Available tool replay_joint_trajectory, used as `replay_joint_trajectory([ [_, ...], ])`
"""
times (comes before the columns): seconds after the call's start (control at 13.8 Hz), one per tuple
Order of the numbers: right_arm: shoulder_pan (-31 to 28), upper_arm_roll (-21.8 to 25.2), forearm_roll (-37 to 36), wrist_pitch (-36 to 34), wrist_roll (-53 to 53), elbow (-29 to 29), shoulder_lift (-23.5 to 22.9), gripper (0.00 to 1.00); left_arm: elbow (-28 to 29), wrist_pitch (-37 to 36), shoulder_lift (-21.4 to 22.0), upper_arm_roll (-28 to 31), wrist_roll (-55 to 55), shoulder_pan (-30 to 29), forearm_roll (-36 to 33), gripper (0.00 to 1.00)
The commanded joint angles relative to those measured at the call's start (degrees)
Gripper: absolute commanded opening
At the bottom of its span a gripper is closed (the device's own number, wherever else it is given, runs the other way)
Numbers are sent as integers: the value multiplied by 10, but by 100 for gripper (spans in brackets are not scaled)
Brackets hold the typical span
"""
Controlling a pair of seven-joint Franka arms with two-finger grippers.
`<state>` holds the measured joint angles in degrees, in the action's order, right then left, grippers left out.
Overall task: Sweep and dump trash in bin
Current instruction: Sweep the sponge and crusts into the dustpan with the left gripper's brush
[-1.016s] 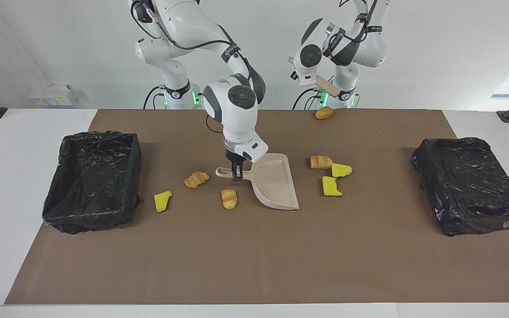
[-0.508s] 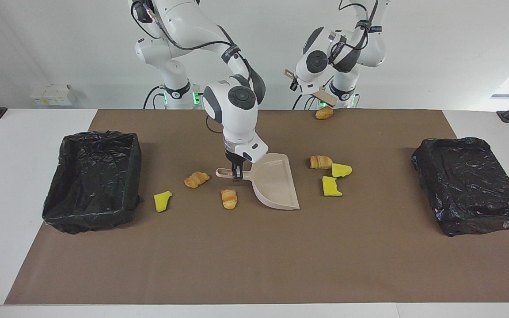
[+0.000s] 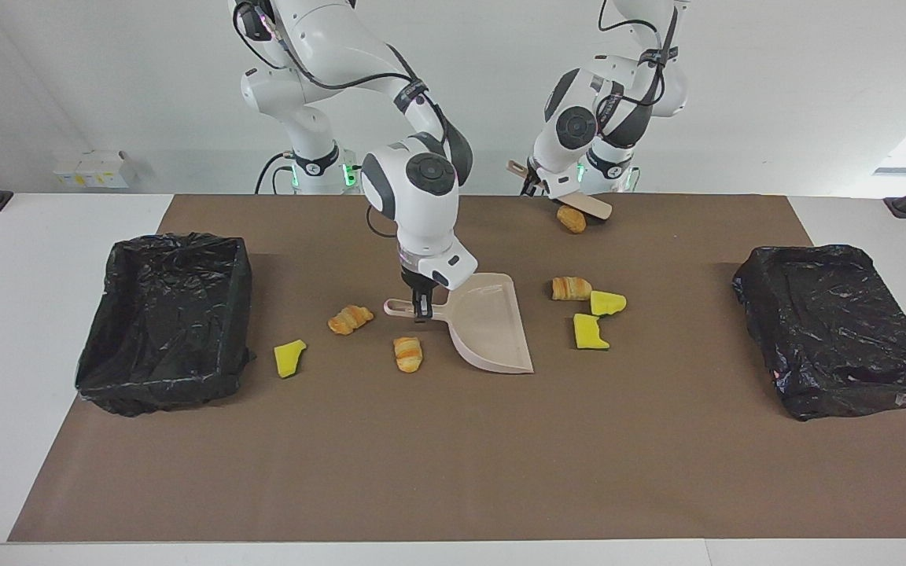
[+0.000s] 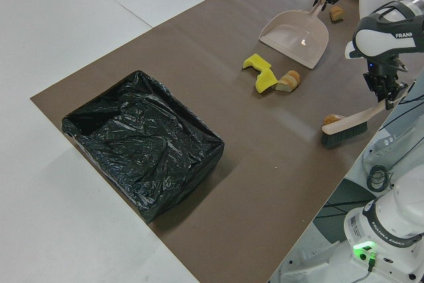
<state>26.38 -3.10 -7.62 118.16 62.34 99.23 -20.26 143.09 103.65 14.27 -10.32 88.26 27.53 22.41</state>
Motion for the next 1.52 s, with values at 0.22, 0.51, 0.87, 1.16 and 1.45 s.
replay_joint_trajectory([
  [0.22,-3,-3,-7,10,13,8,1,0,-125,51,-115,-2,-53,-81,-81,0],
  [0.51,-1,-2,-8,6,9,7,2,0,-175,61,-151,-3,-125,-119,-122,0],
  [0.87,-1,-3,-7,3,-6,7,2,0,-172,67,-153,-3,-275,-117,-135,0],
  [1.16,-1,-3,-7,7,-26,10,4,0,-171,90,-153,-6,-380,-103,-134,0],
  [1.45,15,-3,-6,22,-57,11,-9,0,-170,132,-155,-9,-461,-61,-107,0],
])
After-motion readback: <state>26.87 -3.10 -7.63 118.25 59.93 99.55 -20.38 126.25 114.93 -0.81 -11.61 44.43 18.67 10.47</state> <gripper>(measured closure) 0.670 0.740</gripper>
